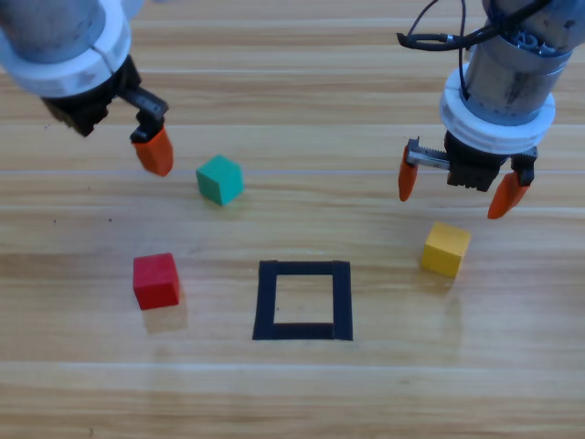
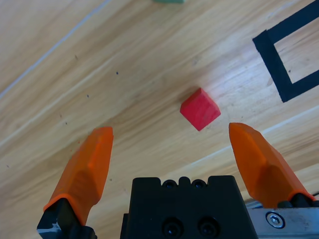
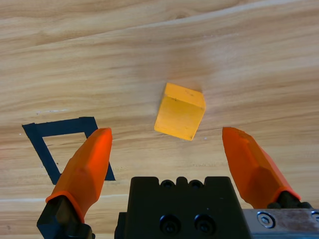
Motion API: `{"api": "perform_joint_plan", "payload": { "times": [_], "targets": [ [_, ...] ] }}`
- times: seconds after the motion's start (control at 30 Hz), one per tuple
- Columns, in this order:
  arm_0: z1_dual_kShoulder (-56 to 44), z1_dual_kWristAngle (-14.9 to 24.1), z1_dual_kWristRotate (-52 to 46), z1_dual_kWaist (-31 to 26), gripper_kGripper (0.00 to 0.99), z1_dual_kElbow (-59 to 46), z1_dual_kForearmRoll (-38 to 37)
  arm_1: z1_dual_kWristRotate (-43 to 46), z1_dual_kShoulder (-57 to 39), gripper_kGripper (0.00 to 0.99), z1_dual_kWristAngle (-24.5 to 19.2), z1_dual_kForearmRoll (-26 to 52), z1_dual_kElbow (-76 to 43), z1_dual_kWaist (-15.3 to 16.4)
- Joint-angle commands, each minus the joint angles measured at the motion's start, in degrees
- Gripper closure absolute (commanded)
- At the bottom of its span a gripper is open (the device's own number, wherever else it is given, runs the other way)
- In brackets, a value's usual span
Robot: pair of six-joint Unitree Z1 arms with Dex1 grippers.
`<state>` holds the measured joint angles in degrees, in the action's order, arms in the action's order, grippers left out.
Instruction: Stack the blocks in the rectangular block: red at the bottom, yellow in the middle, green on top
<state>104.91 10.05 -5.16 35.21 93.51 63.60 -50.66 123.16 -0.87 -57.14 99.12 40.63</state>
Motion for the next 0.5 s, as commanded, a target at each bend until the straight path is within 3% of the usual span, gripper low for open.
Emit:
{"api": "perform_joint_plan", "payload": {
  "times": [0.03, 0.17, 0.5],
  "targets": [
    [0.38, -1.70, -1.61, -2.69, 0.000, -4.30, 0.04, -3.74, 0.85, 0.044, -0.54, -0.52, -1.83, -1.34],
    [-4.54, -1.79, -4.07, -3.56, 0.000, -12.30, -6.12, -4.18, 2.70, 0.048, 0.69, -0.43, -1.83, -1.43],
    [-5.24, -1.08, -20.33, -1.28, 0.000, -18.98, -12.00, -3.83, 8.76, 0.048, 3.59, -0.34, -1.39, -2.66]
  ]
}}
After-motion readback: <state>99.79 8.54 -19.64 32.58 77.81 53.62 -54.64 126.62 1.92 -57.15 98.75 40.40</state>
